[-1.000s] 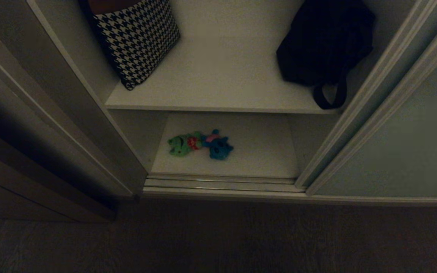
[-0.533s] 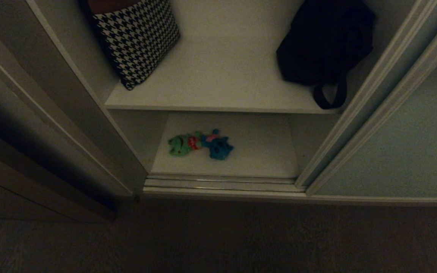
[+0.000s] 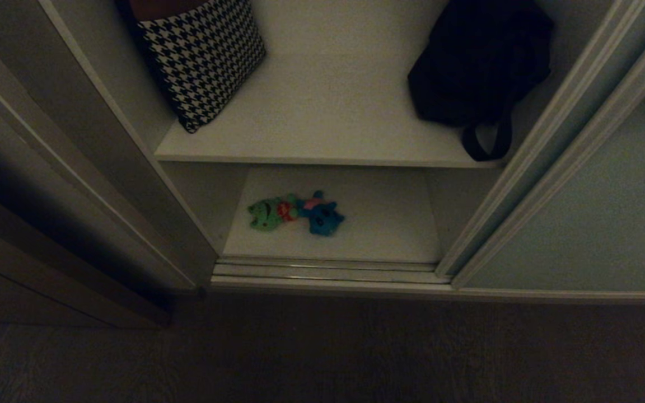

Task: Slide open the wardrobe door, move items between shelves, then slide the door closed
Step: Close the door

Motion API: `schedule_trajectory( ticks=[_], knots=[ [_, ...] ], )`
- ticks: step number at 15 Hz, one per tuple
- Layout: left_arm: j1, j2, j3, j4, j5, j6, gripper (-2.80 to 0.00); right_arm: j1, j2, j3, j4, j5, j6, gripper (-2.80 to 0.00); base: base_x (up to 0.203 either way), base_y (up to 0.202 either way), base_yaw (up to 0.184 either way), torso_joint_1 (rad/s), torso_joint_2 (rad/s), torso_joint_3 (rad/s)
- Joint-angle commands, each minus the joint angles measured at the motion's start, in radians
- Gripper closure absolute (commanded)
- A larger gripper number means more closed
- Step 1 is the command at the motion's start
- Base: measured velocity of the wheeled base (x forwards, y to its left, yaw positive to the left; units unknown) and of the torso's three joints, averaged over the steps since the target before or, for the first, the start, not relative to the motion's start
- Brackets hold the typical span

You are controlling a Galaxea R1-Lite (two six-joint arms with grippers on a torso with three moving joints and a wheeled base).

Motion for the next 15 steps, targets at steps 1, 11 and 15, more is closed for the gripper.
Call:
schedule_trajectory(
  ticks=[1,11,15],
  knots=[
    [0.001,0.001,0.000,0.000,0.000,0.001,0.00,0.008,0.010,-0.001,-0.002,0.001,0.001,0.00,0.000,0.000,0.000,0.000,0.00,0.000],
    [0.000,0.001,0.000,0.000,0.000,0.001,0.00,0.163,-0.008,0.026,-0.001,-0.068,0.000,0.00,0.000,0.000,0.000,0.000,0.00,0.000],
    [0.001,0.001,0.000,0.000,0.000,0.001,0.00,0.299,0.003,0.003,-0.004,-0.148,0.000,0.00,0.000,0.000,0.000,0.000,0.00,0.000]
  ],
)
